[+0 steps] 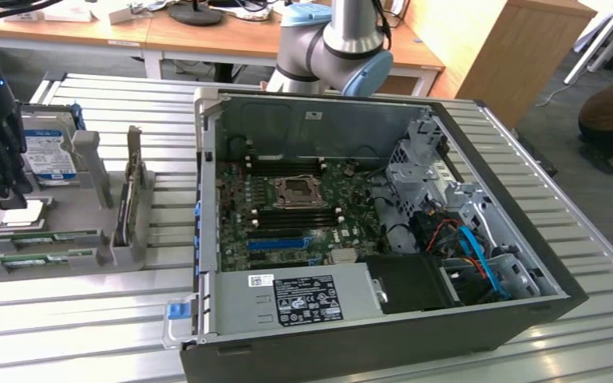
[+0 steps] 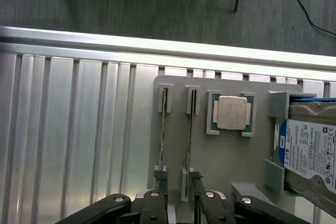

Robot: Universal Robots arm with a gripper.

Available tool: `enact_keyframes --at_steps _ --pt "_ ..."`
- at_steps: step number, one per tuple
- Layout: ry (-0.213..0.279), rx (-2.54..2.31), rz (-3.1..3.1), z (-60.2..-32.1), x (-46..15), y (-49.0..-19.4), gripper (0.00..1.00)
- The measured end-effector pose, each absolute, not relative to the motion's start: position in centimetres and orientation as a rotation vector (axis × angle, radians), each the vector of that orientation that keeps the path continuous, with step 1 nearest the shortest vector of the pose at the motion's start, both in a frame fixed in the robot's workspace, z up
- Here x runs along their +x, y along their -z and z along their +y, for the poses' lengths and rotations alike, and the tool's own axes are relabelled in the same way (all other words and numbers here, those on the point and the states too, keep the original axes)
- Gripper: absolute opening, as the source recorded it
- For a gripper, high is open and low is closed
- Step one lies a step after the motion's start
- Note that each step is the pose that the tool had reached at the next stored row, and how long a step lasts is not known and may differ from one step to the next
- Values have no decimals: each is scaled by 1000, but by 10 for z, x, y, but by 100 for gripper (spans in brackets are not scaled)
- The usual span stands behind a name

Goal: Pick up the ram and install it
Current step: 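Pick up the ram and move it above insertion slot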

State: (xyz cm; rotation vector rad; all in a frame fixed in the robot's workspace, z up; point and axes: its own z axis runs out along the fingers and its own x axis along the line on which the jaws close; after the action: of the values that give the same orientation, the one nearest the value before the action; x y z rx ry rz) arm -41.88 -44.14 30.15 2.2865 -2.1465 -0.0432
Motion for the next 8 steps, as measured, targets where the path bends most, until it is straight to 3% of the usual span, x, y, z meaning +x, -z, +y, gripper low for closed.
enact_keyframes --at_steps 8 --pt "43 2287 -2147 -441 -419 -289 30"
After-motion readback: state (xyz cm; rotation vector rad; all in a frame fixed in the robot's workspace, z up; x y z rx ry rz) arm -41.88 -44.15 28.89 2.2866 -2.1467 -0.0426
